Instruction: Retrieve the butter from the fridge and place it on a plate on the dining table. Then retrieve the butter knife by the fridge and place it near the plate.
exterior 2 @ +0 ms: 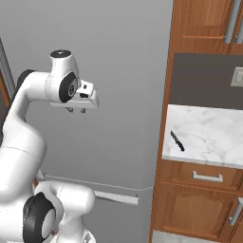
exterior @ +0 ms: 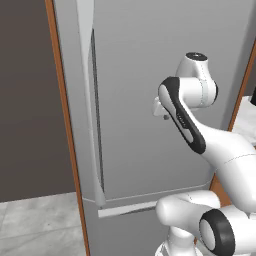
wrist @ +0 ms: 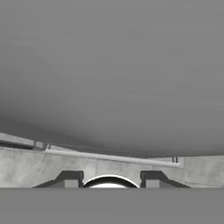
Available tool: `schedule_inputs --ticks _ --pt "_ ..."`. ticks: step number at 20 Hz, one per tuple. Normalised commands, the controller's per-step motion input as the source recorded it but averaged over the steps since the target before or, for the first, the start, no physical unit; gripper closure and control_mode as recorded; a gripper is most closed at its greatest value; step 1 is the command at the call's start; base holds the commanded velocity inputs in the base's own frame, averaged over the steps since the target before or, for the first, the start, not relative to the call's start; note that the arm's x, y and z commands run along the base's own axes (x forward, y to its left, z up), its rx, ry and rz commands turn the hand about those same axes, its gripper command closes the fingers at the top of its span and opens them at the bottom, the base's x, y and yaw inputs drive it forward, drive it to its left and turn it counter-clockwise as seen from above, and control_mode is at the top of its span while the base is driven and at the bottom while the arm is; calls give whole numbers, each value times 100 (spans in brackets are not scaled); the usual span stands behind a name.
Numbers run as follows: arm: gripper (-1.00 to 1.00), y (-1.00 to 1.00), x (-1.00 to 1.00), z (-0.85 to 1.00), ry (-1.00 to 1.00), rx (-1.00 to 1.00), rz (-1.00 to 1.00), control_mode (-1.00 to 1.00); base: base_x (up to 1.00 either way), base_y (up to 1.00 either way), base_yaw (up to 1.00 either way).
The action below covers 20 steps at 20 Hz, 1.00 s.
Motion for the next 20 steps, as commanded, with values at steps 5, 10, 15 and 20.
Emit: schedule_inputs --ticks 5,10,15,20 --pt "-100 0 0 0 0 0 0 100 0 0 0" --pt "-100 0 0 0 0 0 0 100 -4 0 0" --pt "-100 0 0 0 0 0 0 100 -27 4 -3" --pt "-100 0 0 0 0 0 0 100 -29 14 -4"
